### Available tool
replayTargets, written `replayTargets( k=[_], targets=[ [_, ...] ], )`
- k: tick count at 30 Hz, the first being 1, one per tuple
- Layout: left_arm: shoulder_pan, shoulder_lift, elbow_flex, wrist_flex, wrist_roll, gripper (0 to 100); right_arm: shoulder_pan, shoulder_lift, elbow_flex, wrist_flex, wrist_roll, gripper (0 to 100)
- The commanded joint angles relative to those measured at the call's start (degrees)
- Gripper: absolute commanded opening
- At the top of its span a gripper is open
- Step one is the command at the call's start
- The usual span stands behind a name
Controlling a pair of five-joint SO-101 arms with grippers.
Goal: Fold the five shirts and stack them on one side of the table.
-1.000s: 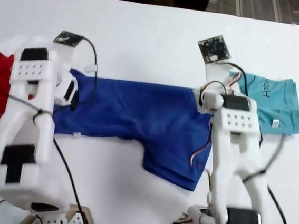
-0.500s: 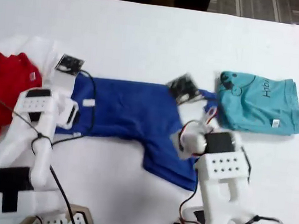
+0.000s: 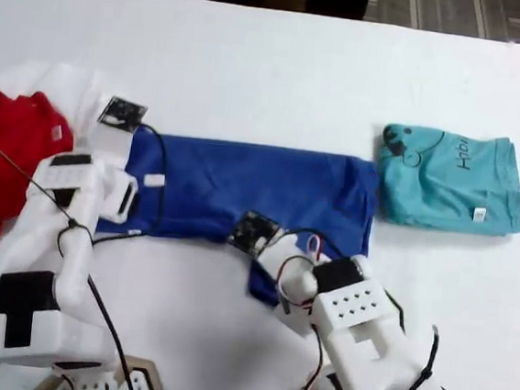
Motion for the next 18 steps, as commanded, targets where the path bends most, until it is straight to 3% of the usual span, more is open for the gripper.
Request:
replayTargets(
  k=[1,8,18],
  targets=[
    [-0.2,0.3,-1.2,-0.5,0.0,16,-0.8,-1.7,0.7,-1.7,1.1,13.1],
    [-0.2,0.2,-0.8,-0.4,0.0,16,-6.9,-1.7,2.7,-3.6,1.1,13.0],
    [-0.2,0.2,-0.8,-0.4,0.0,16,-6.8,4.5,2.6,-6.5,0.7,13.4]
  ],
)
